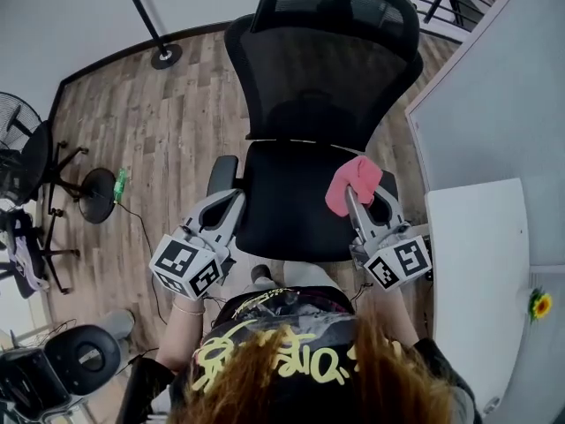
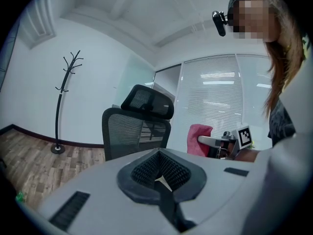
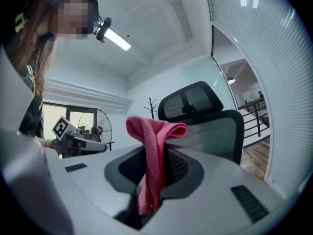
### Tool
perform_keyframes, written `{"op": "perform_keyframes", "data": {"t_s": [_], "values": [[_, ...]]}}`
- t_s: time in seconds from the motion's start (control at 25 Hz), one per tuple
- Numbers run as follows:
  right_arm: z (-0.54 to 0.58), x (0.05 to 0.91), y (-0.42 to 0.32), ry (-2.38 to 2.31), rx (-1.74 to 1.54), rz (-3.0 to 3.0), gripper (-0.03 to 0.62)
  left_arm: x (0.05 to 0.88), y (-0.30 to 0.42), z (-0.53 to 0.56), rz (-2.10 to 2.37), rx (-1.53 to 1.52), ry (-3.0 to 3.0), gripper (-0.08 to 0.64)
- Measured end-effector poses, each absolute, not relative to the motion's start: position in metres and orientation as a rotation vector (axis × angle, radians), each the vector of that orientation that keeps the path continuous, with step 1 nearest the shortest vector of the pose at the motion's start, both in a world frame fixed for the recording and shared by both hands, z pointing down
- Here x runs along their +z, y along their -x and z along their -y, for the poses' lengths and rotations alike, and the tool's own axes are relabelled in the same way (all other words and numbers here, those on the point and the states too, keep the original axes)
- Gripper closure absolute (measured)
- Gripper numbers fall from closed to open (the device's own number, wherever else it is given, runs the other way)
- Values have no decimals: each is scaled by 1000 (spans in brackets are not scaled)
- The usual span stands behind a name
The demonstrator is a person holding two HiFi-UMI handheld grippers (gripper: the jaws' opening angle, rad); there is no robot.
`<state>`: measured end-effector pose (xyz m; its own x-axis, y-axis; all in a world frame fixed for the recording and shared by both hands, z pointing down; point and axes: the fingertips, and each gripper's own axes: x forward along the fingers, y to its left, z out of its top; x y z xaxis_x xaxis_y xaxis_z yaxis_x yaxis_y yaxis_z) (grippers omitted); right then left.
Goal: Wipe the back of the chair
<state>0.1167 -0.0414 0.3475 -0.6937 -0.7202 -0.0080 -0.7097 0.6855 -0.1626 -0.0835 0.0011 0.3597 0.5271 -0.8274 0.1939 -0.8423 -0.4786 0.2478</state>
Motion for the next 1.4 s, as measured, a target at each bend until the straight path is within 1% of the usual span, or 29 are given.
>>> {"op": "perform_keyframes", "data": {"t_s": [0.28, 0.56, 0.68, 0.84, 1.08, 1.4], "values": [[120, 335, -192, 1387, -104, -2732, 520, 367, 73, 21, 1454, 74, -2406, 571], [201, 321, -247, 1532, 47, -2711, 520, 364, 59, 46, 1503, 64, -2390, 571], [238, 320, -267, 1577, 56, -2715, 520, 363, 51, 51, 1525, 67, -2384, 571], [277, 317, -281, 1621, 100, -2735, 520, 362, 50, 52, 1575, 75, -2353, 571], [322, 311, -283, 1715, 186, -2746, 520, 365, 51, 50, 1611, 65, -2313, 571], [361, 321, -294, 1914, 192, -2697, 520, 372, 61, 58, 1585, 74, -2327, 571]]}}
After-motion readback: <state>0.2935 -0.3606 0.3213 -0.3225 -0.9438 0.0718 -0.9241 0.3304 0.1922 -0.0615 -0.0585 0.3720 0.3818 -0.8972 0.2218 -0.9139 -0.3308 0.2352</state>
